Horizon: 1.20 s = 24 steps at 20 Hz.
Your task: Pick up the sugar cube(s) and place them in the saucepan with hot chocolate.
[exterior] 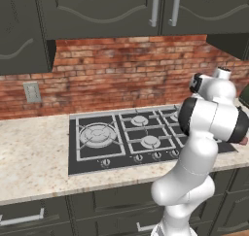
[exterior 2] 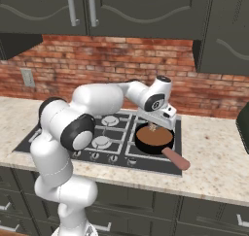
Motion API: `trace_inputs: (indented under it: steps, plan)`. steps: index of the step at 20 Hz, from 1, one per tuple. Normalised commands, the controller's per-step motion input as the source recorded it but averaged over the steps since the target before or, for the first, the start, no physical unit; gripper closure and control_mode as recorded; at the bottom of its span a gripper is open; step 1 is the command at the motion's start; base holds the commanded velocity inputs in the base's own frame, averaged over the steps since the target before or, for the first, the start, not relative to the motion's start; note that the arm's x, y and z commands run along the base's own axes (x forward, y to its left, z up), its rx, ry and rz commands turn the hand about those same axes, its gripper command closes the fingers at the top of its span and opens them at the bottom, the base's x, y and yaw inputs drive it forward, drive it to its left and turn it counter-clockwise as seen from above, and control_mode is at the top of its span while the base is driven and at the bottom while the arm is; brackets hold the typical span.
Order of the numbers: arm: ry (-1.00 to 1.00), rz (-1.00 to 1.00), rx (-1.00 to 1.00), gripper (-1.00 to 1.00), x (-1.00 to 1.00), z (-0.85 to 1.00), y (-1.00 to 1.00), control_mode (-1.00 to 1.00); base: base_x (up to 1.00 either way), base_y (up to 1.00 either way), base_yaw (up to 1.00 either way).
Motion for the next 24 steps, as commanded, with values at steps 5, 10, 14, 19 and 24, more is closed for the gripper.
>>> trace_inputs:
  steps: [5, 10, 14, 19, 24]
  plan:
    - [-0.05, 0.0, 0.0, 1.0, 0.14, -0.06, 0.0, -1.0, 0.0, 0.0, 0.0]
    - [-0.01, -0.02, 0.0, 1.0, 0.06, -0.02, 0.04, -1.0, 0.0, 0.0, 0.0]
    - [0.02, -0.09, 0.0, -1.0, 0.11, 0.0, 0.14, -1.0, 0.0, 0.0, 0.0]
    - [0.0, -0.04, 0.0, -1.0, 0.0, 0.0, 0.1, -1.0, 0.0, 0.0, 0.0]
    - [0.0, -0.01, 0.0, -1.0, 0.0, 0.0, 0.01, -1.0, 0.0, 0.0, 0.0]
